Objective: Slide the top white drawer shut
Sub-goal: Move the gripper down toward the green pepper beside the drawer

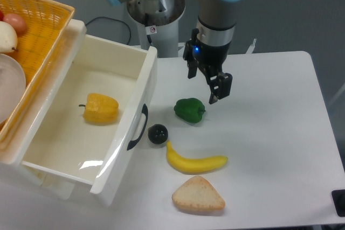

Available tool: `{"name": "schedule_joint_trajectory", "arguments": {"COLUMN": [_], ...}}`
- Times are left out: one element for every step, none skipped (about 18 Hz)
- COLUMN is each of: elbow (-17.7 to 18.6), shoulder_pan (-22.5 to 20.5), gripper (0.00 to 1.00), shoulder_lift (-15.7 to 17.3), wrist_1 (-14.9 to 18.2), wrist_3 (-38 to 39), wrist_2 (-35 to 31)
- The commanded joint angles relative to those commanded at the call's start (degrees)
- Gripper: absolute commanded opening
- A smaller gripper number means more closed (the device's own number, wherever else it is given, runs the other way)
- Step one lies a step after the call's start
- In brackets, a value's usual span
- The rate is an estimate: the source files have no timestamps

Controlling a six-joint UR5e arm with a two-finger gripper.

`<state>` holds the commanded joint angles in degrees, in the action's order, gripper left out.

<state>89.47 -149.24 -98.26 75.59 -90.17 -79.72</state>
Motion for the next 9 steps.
{"name": "schedule_joint_trajectory", "arguments": {"elbow": [0.3,0.4,0.3,0.4,0.4,0.4,0.4,0.4,0.4], "shoulder_pan": [-0.1,-0.3,-0.4,-0.5,-0.7,-0.7,-0.8,-1.0,-1.1], "gripper": [1.00,1.00,1.00,1.00,1.00,1.00,1.00,1.00,1.00], "shoulder_lift": [-0.4,-1.0,-1.5,-1.8,-2.1,-3.1,-3.7,-4.5,-4.7], "wrist_1": [-0.2,-0.6,-1.0,-1.1,-1.1,-1.2,-1.2,-1.2,-1.2], "wrist_3": [-0.3,-1.0,-0.9,-0.5,-0.4,-0.4,-0.2,-0.2,-0.3], "wrist_2": [-0.1,-0.3,-1.0,-1.1,-1.1,-1.2,-1.4,-2.3,-3.5]}}
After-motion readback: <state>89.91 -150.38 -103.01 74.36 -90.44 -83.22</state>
